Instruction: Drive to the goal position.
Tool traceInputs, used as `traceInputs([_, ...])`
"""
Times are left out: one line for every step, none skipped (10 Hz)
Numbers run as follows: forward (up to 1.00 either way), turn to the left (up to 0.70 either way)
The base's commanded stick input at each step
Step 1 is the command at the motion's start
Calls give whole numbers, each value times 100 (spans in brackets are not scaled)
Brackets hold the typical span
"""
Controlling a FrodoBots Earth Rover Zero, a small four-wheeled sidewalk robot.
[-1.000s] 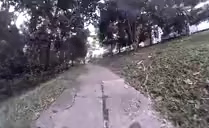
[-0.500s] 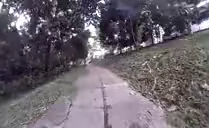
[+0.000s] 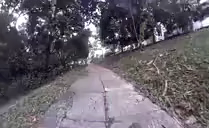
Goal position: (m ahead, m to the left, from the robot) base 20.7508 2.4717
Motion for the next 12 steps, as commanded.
traceInputs([70,1])
traceInputs([70,1])
traceInputs([70,1])
traceInputs([70,1])
traceInputs([70,1])
traceInputs([70,1])
traceInputs([70,1])
traceInputs([70,1])
traceInputs([70,1])
traceInputs([70,1])
traceInputs([70,1])
traceInputs([70,1])
